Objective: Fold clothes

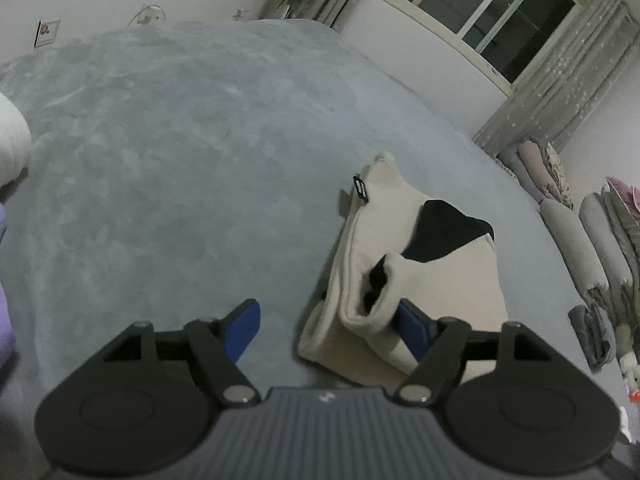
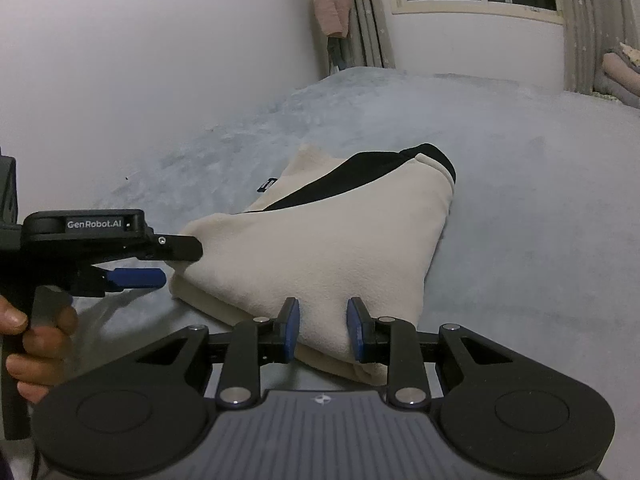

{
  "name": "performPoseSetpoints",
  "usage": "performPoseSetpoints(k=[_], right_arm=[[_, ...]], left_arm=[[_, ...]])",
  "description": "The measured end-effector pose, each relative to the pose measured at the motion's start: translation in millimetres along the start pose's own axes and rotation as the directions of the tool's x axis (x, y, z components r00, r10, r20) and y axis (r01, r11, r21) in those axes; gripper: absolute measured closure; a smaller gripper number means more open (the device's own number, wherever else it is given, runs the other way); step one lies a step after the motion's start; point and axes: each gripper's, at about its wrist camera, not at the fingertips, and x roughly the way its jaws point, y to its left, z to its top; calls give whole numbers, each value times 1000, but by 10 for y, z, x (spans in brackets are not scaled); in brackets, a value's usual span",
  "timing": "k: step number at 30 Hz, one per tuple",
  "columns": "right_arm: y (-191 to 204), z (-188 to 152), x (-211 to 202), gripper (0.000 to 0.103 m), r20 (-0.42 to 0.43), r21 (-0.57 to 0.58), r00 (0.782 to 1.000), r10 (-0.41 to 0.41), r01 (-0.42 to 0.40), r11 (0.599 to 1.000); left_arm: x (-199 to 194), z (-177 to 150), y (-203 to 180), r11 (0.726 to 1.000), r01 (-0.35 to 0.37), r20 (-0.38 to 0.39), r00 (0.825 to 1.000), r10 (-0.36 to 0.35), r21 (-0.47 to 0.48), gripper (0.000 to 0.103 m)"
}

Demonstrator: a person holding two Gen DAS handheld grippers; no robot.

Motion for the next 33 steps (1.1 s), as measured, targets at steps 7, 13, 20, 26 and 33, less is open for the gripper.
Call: performPoseSetpoints(k=[7, 13, 20, 26, 33], right_arm=[[22, -21, -13, 77, 13, 6, 1000, -10, 10, 1000], [40, -33, -24, 77, 20, 7, 1000, -14, 14, 1000], [-193, 10, -189, 36, 77, 159, 989, 124, -135, 978], [-750, -99, -172, 9, 66, 505, 983, 169, -179, 844], [-821, -273, 112, 9, 147, 648, 950, 275, -302, 699]], left_arm=[[83, -13, -77, 999, -21, 12, 1000, 21, 40, 8], [141, -36, -155, 997, -7, 21, 1000, 6, 82, 55], [141, -35, -116, 997, 42, 14, 999, -43, 60, 72], [116, -52, -81, 998, 50, 13, 999, -51, 44, 73], [91, -77, -68, 998, 59, 13, 998, -59, 36, 74]])
